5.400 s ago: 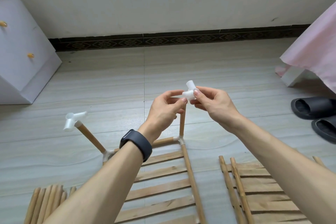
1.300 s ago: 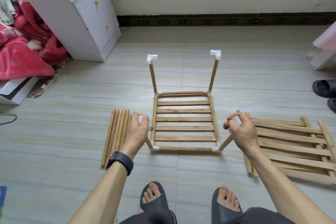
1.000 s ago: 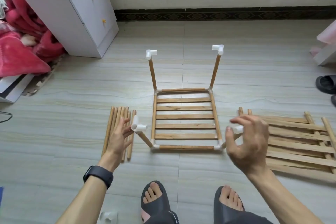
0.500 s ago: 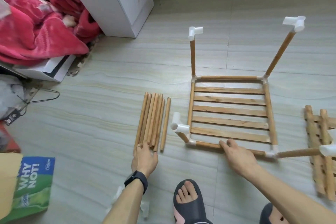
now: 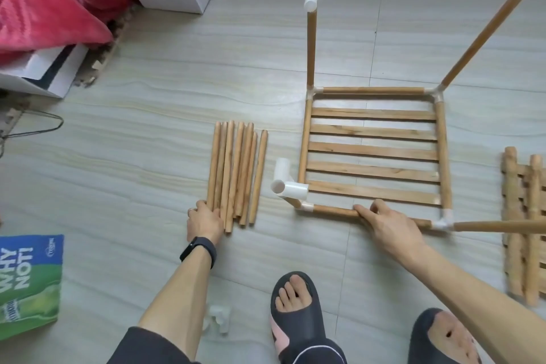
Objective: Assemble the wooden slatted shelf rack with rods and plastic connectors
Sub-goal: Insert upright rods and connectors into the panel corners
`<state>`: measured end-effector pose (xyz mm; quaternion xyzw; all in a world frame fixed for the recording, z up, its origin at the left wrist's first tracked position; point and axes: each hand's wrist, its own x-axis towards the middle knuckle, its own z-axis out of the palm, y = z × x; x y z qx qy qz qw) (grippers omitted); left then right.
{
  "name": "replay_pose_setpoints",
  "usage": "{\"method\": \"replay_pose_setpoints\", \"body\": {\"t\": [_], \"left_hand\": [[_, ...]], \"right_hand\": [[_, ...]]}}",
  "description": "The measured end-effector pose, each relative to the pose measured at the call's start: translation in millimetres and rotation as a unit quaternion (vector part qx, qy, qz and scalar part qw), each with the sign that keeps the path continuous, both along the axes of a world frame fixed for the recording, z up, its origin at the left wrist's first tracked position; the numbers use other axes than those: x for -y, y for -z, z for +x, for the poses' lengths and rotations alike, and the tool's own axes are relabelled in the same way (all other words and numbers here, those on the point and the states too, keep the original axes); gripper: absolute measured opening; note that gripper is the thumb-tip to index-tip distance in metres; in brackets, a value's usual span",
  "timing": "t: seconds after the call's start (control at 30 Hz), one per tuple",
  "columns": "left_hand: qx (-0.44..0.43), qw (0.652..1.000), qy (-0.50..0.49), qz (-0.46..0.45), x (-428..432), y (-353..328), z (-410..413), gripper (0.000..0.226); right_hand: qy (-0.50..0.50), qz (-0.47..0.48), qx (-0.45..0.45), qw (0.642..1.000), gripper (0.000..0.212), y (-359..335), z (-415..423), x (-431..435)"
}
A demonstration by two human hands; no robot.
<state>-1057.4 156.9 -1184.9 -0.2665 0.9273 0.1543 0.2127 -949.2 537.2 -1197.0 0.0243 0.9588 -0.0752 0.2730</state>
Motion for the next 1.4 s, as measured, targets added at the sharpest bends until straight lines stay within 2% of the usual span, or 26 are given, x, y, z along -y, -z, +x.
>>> {"method": "replay_pose_setpoints", "body": {"t": [0.1, 0.2, 0.27, 0.33, 0.37, 0.43, 0.53, 0.6, 0.67, 0.7, 0.73, 0.8, 0.87, 0.9, 0.97, 1.03, 1.17, 1.27, 1.4], "left_hand": [[-0.017, 1.0, -0.013, 0.011, 2.0, -3.1, -1.4, 0.033], [-0.076, 0.995, -0.04, 0.059, 4.3, -23.0, -0.4, 0.029], [-0.133, 0.983, -0.019, 0.123, 4.3, -46.2, 0.8, 0.024], [-0.202, 0.965, 0.042, 0.162, 1.7, -77.4, 0.6, 0.014], [-0.234, 0.953, 0.093, 0.165, -1.5, -95.6, -0.3, 0.011], [-0.288, 0.92, 0.219, 0.15, -13.5, -133.5, -2.4, 0.016], [-0.342, 0.851, 0.386, 0.1, -46.3, -190.9, -1.0, 0.03], [-0.391, 0.787, 0.472, 0.068, -71.8, -221.7, 4.8, 0.031], [-0.425, 0.748, 0.503, 0.077, -92.6, -240.4, 12.4, 0.033], [-0.428, 0.754, 0.487, 0.105, -100.9, -244.3, 15.9, 0.04], [-0.417, 0.778, 0.445, 0.15, -108.2, -245.9, 19.4, 0.052], [-0.346, 0.843, 0.293, 0.29, -123.4, -246.6, 23.1, 0.067], [-0.229, 0.86, 0.118, 0.44, -139.5, -241.4, 21.1, 0.057], [-0.181, 0.861, 0.073, 0.47, -145.6, -236.8, 19.6, 0.047], [-0.137, 0.878, 0.091, 0.449, -153.2, -224.4, 19.4, 0.028], [-0.15, 0.896, 0.136, 0.395, -156.3, -211.8, 23.7, 0.016], [-0.196, 0.886, 0.082, 0.411, -160.1, -197.8, 26.2, 0.031], [-0.183, 0.893, 0.083, 0.403, -161.3, -195.5, 24.5, 0.032], [-0.165, 0.88, 0.063, 0.44, -155.3, -193.3, 25.2, 0.031]], "right_hand": [[0.016, 0.002, -0.001, 1.0, 0.039, -3.5, 0.6, 1.8], [0.04, -0.004, 0.031, 0.999, 0.041, -14.5, -0.9, 5.9], [0.094, -0.051, 0.034, 0.994, 0.05, -30.5, -2.6, 10.9], [0.184, -0.154, -0.008, 0.971, 0.06, -57.2, -4.4, 17.6], [0.235, -0.228, -0.037, 0.944, 0.062, -75.0, -5.6, 21.3], [0.319, -0.4, -0.057, 0.857, 0.068, -121.7, -8.4, 29.4], [0.348, -0.595, -0.048, 0.723, 0.083, -188.7, -9.4, 38.4], [0.356, -0.667, -0.073, 0.65, 0.072, -223.5, -7.4, 41.1], [0.396, -0.709, -0.113, 0.572, 0.04, -247.8, -2.1, 40.3], [0.42, -0.711, -0.137, 0.547, 0.029, -256.1, 2.5, 38.1], [0.439, -0.705, -0.163, 0.532, 0.032, -261.5, 7.8, 34.5], [0.474, -0.692, -0.202, 0.505, 0.04, -266.4, 21.3, 24.8], [0.518, -0.676, -0.224, 0.475, 0.037, -262.7, 38.2, 13.5], [0.538, -0.666, -0.23, 0.463, 0.032, -259.2, 46.4, 9.1], [0.567, -0.649, -0.23, 0.453, 0.027, -249.7, 60.6, 2.7], [0.578, -0.644, -0.222, 0.449, 0.026, -240.0, 71.2, -0.6], [0.58, -0.64, -0.213, 0.458, 0.029, -225.7, 79.7, -1.3], [0.577, -0.641, -0.211, 0.459, 0.029, -222.6, 77.9, 1.3], [0.574, -0.649, -0.211, 0.453, 0.029, -223.6, 69.2, 4.5]]}}
